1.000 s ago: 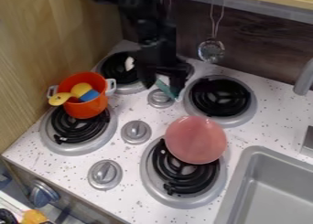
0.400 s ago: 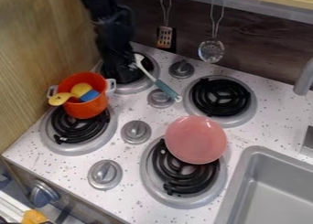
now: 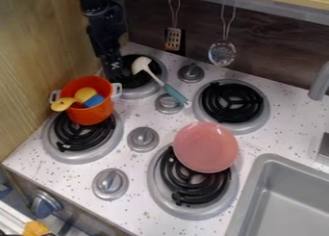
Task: Transfer the orange pot to the lower right burner
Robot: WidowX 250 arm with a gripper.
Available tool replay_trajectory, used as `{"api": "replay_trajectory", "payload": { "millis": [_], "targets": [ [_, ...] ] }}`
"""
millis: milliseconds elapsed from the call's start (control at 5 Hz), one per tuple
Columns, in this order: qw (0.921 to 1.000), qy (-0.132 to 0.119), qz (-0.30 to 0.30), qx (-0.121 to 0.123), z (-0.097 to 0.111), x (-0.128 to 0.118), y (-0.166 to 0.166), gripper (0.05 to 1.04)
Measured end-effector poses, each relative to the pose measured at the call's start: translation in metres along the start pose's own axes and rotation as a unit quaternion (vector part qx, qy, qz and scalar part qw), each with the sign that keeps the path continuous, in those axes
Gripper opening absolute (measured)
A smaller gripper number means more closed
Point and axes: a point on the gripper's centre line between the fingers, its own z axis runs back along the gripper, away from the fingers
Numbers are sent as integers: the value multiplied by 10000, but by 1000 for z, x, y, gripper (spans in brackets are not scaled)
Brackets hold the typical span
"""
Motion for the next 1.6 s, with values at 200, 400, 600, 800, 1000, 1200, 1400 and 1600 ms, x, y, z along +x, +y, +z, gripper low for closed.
{"api": "replay_trajectory", "payload": {
  "millis": [200,400,600,800,1000,1200,1400,1600],
  "targets": [
    [9995,-24,-214,234,-12,-12,11,1001],
    [9993,40,-350,85,-29,-18,12,1001],
    [9984,315,-419,218,-33,-25,18,1001],
    [9981,343,-467,187,-40,-23,25,1001],
    [9982,231,-530,151,-48,-21,27,1001],
    [9984,185,-473,235,-52,-26,32,1001],
    [9986,165,-454,226,-58,-27,31,986],
    [9990,123,-370,202,-61,-27,28,918]
  ]
}}
